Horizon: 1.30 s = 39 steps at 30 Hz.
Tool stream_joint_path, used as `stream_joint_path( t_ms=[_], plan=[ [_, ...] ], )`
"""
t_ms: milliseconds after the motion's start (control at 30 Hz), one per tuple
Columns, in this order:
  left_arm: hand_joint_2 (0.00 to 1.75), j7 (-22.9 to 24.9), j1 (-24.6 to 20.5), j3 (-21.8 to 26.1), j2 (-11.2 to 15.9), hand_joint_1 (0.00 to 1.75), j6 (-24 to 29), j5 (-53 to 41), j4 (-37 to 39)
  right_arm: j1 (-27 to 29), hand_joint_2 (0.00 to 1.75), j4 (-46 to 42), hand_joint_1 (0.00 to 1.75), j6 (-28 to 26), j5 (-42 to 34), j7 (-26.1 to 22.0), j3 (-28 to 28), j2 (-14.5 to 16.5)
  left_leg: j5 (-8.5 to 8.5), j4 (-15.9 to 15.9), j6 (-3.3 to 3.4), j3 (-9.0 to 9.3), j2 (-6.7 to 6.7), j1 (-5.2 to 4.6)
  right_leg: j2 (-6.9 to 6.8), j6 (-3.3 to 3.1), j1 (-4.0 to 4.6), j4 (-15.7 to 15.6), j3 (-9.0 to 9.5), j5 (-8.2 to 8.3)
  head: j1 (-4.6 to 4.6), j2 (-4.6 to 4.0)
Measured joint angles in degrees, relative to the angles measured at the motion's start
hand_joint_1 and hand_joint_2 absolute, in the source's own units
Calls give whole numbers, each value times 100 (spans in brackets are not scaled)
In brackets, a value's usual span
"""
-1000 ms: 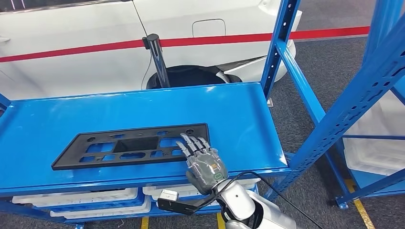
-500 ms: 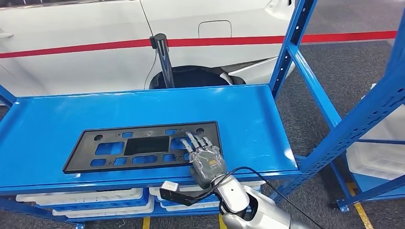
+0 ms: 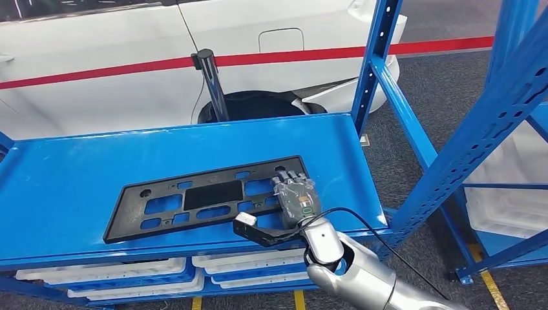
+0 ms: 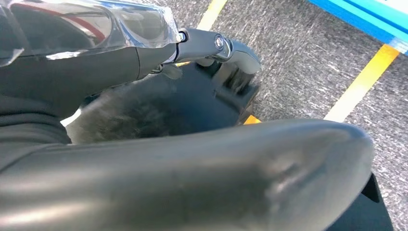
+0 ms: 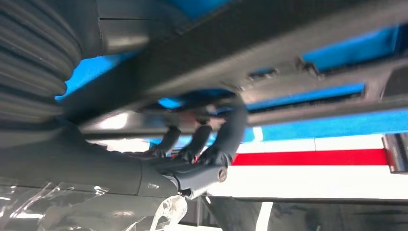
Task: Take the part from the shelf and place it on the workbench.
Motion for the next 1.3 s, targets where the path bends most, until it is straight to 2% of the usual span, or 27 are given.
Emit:
stream_joint_path(
  t_ms=[33,67,133,167,233,267,333,367,400,433,500,567,667,733,767,833,867,900,933,967,1033,1067,1100,1167,1233,1267,1300],
  plan=[
    [0,0,-6,-2,-1,0,0,-7,0,-16,175,16,175,-16,-4,-8,-12,-2,135,-384,42,184,6,-25,0,10,7,-4,7,-1,1,0],
    [0,0,-12,-5,-2,0,1,-15,0,-28,175,35,175,-38,-7,-24,-24,-5,211,-633,76,302,11,-51,-2,27,9,-8,10,-1,0,0],
    [0,-1,-17,-15,-4,0,1,-34,0,-52,175,73,175,-79,-5,-57,-44,-10,237,-747,107,345,24,-92,-3,85,9,-35,25,8,1,0],
    [0,-1,-17,-21,-7,0,1,-43,0,-63,175,89,175,-104,-5,-72,-53,-13,265,-785,123,364,29,-79,-4,116,6,-38,34,8,1,0],
    [0,-1,-19,-32,-17,0,-1,-61,0,-73,175,124,175,-174,-10,-83,-61,-26,332,-879,167,416,42,-48,-10,162,13,118,-20,-116,5,0],
    [0,-1,-20,-36,-24,0,-2,-69,0,-64,175,142,175,-237,-27,-86,-63,-36,359,-916,184,435,51,-31,-13,171,19,378,-132,-277,9,0],
    [0,-1,-14,-39,-34,0,-3,-81,0,-31,175,171,175,-463,-129,-115,-84,-54,368,-922,206,430,58,-34,-15,185,22,1156,-488,-666,15,0],
    [0,-1,-8,-39,-37,0,-3,-84,0,-13,175,178,175,-623,-214,-149,-110,-62,368,-920,205,429,59,-32,-15,195,20,1476,-635,-774,15,0],
    [0,-1,-3,-39,-38,0,-3,-86,0,1,175,181,175,-808,-311,-192,-144,-68,365,-915,202,431,59,-25,-16,207,16,1599,-690,-770,16,0],
    [0,-1,0,-39,-38,0,-3,-89,0,8,175,179,175,-990,-400,-232,-181,-76,359,-906,193,438,58,-12,-18,220,9,1481,-629,-654,16,0],
    [0,-1,-1,-39,-37,0,-2,-93,0,8,175,145,175,-1298,-512,-290,-253,-87,321,-848,136,439,56,15,-30,262,-26,721,-255,-282,19,0],
    [0,-1,-5,-39,-33,0,3,-97,0,6,175,36,175,-1472,-538,-306,-313,-93,245,-744,62,399,56,8,-14,242,-45,131,24,-84,21,0],
    [0,-7,-4,-39,-28,0,19,-108,0,21,175,-197,175,-1601,-557,-293,-394,-104,214,-696,22,356,51,14,3,117,-16,46,29,-65,19,0],
    [0,-14,-1,-37,-24,0,37,-110,0,28,175,-383,175,-1704,-616,-315,-449,-116,88,-503,-15,266,51,41,-5,54,-20,46,2,-41,16,0],
    [0,-22,1,-36,-22,0,45,-110,0,33,175,-499,175,-1773,-687,-338,-485,-126,-73,-228,-42,140,51,51,-7,32,-26,44,-12,-30,13,0],
    [0,-42,6,-31,-22,0,56,-111,0,53,175,-779,175,-1937,-939,-428,-573,-147,-468,594,-83,-247,51,58,-2,12,-21,45,-41,-21,8,0],
    [0,-53,9,-28,-22,0,58,-111,0,64,175,-932,175,-2032,-1131,-507,-618,-158,-589,951,-85,-427,50,59,3,9,-15,46,-50,-21,7,0],
    [0,-66,11,-25,-22,0,62,-111,0,74,175,-1088,175,-2112,-1354,-601,-664,-166,-601,1117,-70,-522,50,55,8,7,-5,47,-51,-22,7,0],
    [0,-81,12,-21,-22,0,67,-110,0,79,175,-1246,175,-2173,-1592,-695,-710,-173,-506,1058,-40,-510,49,44,13,4,9,47,-44,-25,6,0],
    [0,-98,13,-18,-22,0,73,-110,0,81,175,-1402,175,-2217,-1801,-780,-756,-178,-312,756,13,-386,47,24,18,1,24,45,-31,-29,6,0],
    [0,-122,17,-2,-15,0,87,-111,1,79,175,-1677,175,-2263,-2055,-883,-850,-185,103,-111,169,-16,44,-48,20,-1,38,37,-11,-36,7,0],
    [0,-129,22,7,-9,0,93,-113,1,79,175,-1790,175,-2279,-2103,-903,-890,-189,229,-434,235,118,56,-88,19,6,40,32,-11,-40,8,0],
    [0,-134,29,16,-3,0,98,-114,2,85,175,-1891,175,-2288,-2133,-910,-924,-198,281,-609,276,185,69,-121,16,20,36,28,-16,-44,8,0],
    [0,-139,44,31,4,0,105,-115,2,104,175,-2065,175,-2297,-2170,-915,-980,-225,299,-689,273,206,91,-147,9,62,35,17,-20,-53,8,0],
    [0,-141,57,49,-2,0,109,-116,2,117,175,-2205,175,-2299,-2187,-918,-1030,-260,346,-771,231,244,91,-116,-5,105,37,125,-52,-142,11,0],
    [0,-142,60,57,-7,0,110,-116,2,119,175,-2261,175,-2305,-2230,-937,-1046,-276,368,-811,219,265,93,-95,-9,124,44,321,-134,-272,13,0],
    [0,-143,62,64,-13,0,110,-117,2,130,175,-2311,175,-2318,-2368,-1000,-1062,-293,380,-829,215,278,95,-83,-12,138,47,652,-282,-460,16,0]
  ],
)
